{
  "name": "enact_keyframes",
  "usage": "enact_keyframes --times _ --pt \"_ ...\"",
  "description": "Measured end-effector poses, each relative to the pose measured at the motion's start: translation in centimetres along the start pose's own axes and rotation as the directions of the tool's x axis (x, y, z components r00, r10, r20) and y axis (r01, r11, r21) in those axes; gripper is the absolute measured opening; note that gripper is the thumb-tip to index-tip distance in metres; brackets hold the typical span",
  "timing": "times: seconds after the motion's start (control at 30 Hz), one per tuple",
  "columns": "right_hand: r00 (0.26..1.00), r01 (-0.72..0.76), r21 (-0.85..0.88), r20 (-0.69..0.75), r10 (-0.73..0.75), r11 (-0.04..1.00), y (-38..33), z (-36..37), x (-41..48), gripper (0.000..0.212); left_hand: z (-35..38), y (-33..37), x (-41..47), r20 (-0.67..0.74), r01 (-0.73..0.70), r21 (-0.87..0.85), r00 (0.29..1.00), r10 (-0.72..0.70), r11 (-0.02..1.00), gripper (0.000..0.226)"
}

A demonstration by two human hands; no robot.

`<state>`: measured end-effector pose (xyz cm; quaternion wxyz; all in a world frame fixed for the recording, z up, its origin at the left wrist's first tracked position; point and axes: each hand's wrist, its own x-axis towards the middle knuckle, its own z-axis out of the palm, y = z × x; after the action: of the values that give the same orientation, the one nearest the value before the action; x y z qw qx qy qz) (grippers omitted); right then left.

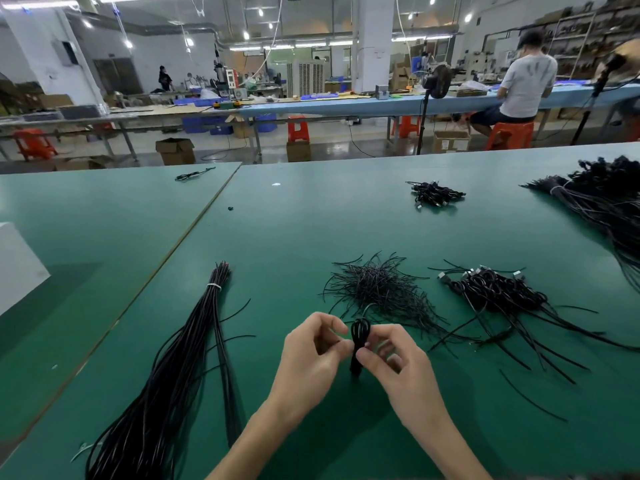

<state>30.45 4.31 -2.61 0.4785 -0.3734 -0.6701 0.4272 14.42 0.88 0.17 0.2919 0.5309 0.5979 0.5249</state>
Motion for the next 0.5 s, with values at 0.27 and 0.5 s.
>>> enact_keyframes --times 0.27,0.5 --pt "0.984 0.155 -0.191 -0.055 -0.168 0.969 0.5 0.6 -0.6 0.03 -0.7 0.8 0.7 0.176 0.283 -0.311 0.955 -0.237 0.907 0.02" --pt "0.998 0.038 -0.006 0.054 -0.037 0.999 0.4 0.9 -1.0 0.029 -1.7 -0.6 0.5 0.134 0.343 -0.24 0.938 -0.319 0.908 0.023"
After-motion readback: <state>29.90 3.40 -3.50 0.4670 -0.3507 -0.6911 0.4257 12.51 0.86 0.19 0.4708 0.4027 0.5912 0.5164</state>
